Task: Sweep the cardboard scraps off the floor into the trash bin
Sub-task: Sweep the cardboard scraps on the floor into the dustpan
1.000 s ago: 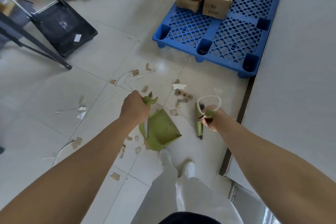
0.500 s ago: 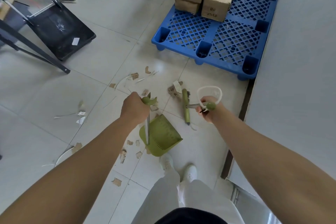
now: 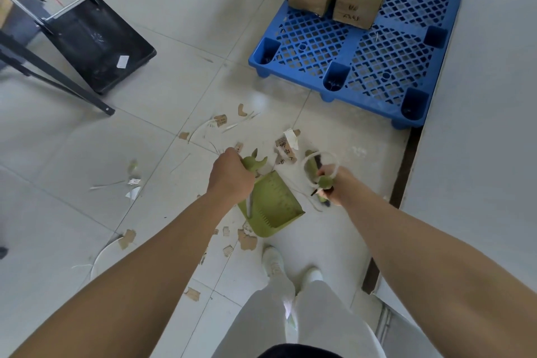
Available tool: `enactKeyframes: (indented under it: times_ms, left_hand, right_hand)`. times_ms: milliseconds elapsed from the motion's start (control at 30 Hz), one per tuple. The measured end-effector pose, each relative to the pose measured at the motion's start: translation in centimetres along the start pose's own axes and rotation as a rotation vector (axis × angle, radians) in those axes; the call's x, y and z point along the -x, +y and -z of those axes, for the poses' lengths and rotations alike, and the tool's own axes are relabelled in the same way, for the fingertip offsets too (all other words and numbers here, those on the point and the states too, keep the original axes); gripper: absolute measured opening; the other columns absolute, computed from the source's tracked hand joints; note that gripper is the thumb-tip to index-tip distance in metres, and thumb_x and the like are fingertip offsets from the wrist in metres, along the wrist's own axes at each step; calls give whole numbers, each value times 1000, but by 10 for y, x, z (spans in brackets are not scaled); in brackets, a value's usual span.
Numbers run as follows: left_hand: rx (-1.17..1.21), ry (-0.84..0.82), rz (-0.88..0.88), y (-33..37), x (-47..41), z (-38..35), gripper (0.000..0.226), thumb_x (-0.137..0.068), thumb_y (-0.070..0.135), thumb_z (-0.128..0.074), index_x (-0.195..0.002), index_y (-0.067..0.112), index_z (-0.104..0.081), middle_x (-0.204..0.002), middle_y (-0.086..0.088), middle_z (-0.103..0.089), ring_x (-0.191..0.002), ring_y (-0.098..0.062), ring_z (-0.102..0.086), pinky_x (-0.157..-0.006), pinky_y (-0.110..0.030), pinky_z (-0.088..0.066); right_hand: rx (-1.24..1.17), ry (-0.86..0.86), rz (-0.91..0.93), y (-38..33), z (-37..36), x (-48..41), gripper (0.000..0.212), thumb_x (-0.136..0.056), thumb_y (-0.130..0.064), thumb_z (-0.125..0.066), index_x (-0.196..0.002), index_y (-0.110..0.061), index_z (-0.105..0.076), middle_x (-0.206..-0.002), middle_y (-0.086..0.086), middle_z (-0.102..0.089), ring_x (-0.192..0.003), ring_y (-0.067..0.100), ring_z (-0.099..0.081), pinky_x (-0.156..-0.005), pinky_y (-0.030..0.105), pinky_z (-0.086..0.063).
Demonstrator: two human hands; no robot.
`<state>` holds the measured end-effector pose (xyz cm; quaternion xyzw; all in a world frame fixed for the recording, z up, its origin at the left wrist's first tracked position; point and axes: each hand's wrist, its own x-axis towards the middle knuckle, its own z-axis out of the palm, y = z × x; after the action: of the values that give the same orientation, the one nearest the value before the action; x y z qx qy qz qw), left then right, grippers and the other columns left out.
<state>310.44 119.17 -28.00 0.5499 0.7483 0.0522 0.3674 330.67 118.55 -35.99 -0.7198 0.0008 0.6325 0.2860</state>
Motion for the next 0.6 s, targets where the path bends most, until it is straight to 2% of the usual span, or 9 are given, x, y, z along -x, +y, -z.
enactKeyframes:
  times_ms: [67,133,233,300,367,433,533,600]
  left_hand:
    - [8,-6,1,3,-5,2,13,-87,4,-57,-94,8,-48,-81,-2,-48,-78,-21,-50,-49,-23,-36]
    - [22,-5,4,10,-10,6,14,-87,4,-58,-98,6,-50,-84,-3,-50,-79,-20,-50,-50,-22,-36]
    - [49,2,18,24,-18,12,13,-87,8,-59,-96,6,-49,-80,-1,-48,-74,-18,-48,-50,-23,-35]
    - [49,6,30,36,-22,15,14,-87,7,-60,-84,9,-47,-73,1,-45,-68,-16,-45,-50,-23,-35]
    - [52,20,39,48,-27,15,25,-86,5,-60,-72,14,-42,-70,2,-44,-61,-12,-42,-51,-23,-35]
    - [65,39,47,61,-31,13,29,-88,5,-59,-69,16,-40,-70,3,-44,-60,-8,-41,-50,-23,-35]
    - [97,54,61,83,-36,3,14,-88,6,-59,-82,10,-47,-73,3,-45,-72,-17,-49,-56,-27,-38]
    - [97,66,55,100,-41,-5,11,-88,8,-59,-94,5,-50,-79,0,-49,-81,-23,-51,-61,-30,-39]
  right_hand:
    - [-5,-53,13,-3,-14,0,25,-88,8,-46,-66,-5,-48,-64,10,-46,-50,20,-47,-34,16,-39]
    - [12,-72,30,-13,-13,-2,26,-87,9,-41,-65,-3,-46,-65,11,-43,-40,21,-49,-29,15,-35]
    - [-62,-95,46,-31,-7,-3,25,-89,8,-36,-68,-3,-45,-68,11,-41,-24,12,-45,-27,15,-35]
    - [-55,-80,49,-42,-5,-2,22,-86,7,-38,-68,-4,-45,-68,13,-44,-27,14,-46,-28,15,-36]
    - [-31,-25,68,-57,1,-2,19,-83,5,-40,-68,-3,-47,-65,15,-46,-31,19,-46,-32,16,-36]
    - [-48,37,85,-75,15,-9,20,-84,7,-40,-69,-4,-46,-65,13,-45,-41,21,-46,-35,17,-37]
    - [-151,59,80,-100,45,-21,29,-89,9,-37,-67,-10,-43,-67,8,-41,-53,18,-44,-31,11,-37]
    - [-243,80,78,-113,65,-27,30,-92,6,-38,-69,-12,-42,-71,6,-44,-57,16,-45,-35,14,-40]
